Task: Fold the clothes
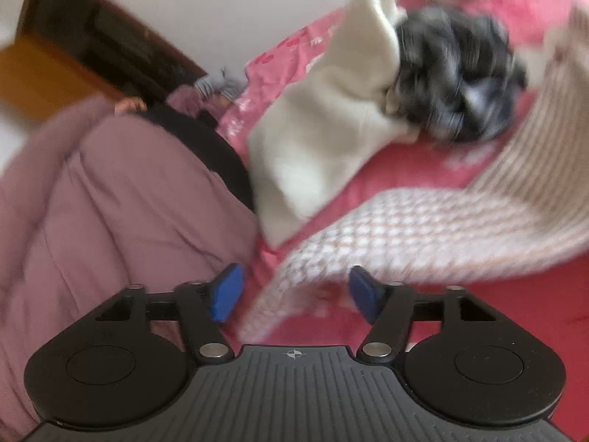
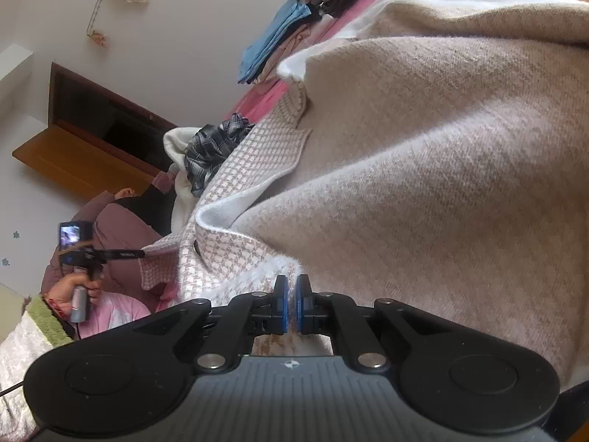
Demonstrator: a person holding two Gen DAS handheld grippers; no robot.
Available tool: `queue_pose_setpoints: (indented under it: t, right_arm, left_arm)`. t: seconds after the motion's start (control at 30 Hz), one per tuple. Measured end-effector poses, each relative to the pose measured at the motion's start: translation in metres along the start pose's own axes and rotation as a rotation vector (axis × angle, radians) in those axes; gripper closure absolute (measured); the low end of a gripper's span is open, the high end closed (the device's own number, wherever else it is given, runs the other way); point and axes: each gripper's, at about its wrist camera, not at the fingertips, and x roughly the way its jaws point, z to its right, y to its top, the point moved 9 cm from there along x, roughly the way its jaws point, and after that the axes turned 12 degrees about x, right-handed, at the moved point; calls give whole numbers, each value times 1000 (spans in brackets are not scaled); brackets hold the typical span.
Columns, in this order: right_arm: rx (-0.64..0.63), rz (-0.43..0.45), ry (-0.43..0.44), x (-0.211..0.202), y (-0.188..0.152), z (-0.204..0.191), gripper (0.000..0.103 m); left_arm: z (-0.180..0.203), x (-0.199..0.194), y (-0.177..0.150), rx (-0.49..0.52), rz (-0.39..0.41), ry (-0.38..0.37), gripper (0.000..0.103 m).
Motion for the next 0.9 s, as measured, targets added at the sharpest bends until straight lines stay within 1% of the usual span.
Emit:
queue_pose_setpoints:
  t: [0.1,0.17,0.2,0.23,0.3,0.33,0.4,0.47,0.5,0.53,0.57,0.67,0.7,0.73,0.8,0.83,0.9]
  right_arm:
    - [-20,-8,-2,-1,-5,-5,97]
    - [-32,-14,-6,-1,-7,-7,97]
    - [-36,-18,-10,-1,-8,-8,97]
    - [-37,-26,-14,0,-10,-8,97]
    - [-39,-34,-22,1,-12,-9,97]
    - [-41,-32,-25,2,-13,-10,97]
    - [-49,-16,-35,-3,-14,-11,97]
    - [-74,29,-60,-16,-18,-16,96]
    - [-87,51,-72,-22,-20,-18,94]
    - [-100,74,-85,-29,-22,-20,91]
    - [-113,97,-97,-35,-24,-23,83]
    - [-152,165,-134,-56,-30,-30,71]
    - [-165,187,-147,-63,-32,-32,68]
    - [-177,210,-159,-70,-34,-35,68]
    - [-203,255,-184,-84,-38,-40,68]
    - [-244,250,-206,-83,-46,-43,68]
    - [-405,157,-275,-60,-77,-47,69]
  left_arm:
    - [-15,-23,-5,-125,12,-108,33]
    - [-20,-43,-15,-204,26,-151,33]
    - [-19,-55,-23,-235,48,-182,33]
    - [-12,-69,-29,-245,77,-228,33]
    - [10,-95,-43,-238,128,-335,33]
    - [28,-109,-50,-214,148,-390,33]
    - [72,-134,-65,-156,180,-486,33]
    - [122,-152,-81,-82,181,-568,33]
    - [146,-158,-88,-41,179,-599,33]
    - [168,-163,-95,-1,180,-615,33]
    - [189,-168,-101,36,182,-623,33]
    - [238,-181,-120,131,213,-640,33]
    - [249,-183,-127,162,218,-635,33]
    - [258,-184,-134,191,222,-625,33]
    - [276,-182,-145,255,216,-586,33]
    - [284,-180,-149,280,213,-569,33]
    - [293,-180,-159,298,205,-561,34]
